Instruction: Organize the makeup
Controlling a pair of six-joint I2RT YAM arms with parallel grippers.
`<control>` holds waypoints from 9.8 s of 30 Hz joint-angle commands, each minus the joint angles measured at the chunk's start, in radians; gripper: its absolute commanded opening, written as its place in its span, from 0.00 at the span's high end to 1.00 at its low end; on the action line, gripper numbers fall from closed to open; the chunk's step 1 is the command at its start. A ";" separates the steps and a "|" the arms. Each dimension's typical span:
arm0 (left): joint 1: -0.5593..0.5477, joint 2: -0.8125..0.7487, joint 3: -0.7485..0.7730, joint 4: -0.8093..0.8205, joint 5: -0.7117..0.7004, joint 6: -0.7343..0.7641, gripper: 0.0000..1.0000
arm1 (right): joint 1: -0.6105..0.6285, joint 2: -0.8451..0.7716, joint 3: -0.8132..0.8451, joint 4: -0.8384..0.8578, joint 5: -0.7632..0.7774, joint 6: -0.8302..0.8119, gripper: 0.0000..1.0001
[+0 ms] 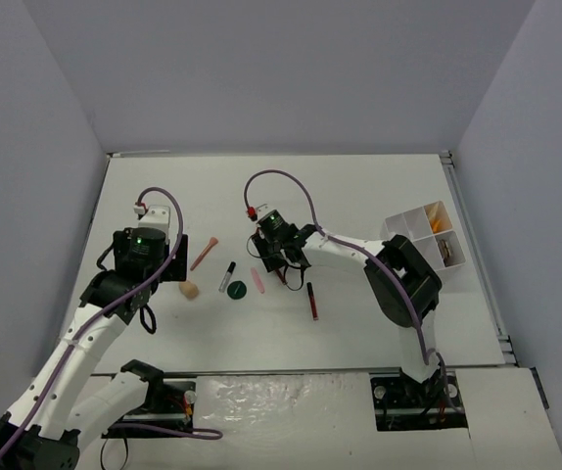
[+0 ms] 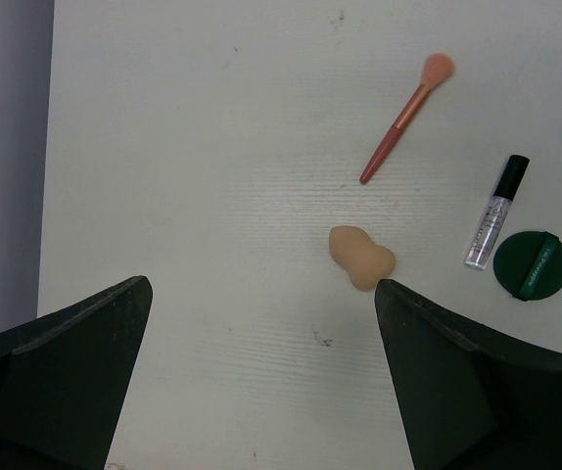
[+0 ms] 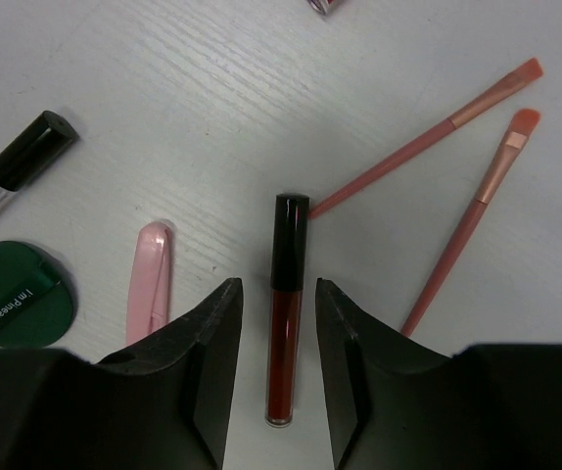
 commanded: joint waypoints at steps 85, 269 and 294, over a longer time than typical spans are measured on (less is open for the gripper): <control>0.014 -0.040 0.012 0.053 0.024 -0.004 0.03 | -0.808 -0.617 -0.599 0.734 0.090 -0.272 0.47; -0.148 1.314 0.903 0.176 0.314 -0.105 0.63 | -0.534 -1.330 -0.863 0.327 -0.134 0.198 0.00; -0.310 0.691 0.358 0.722 0.473 -0.048 1.00 | -0.531 -1.184 -0.649 0.395 -0.469 0.410 0.01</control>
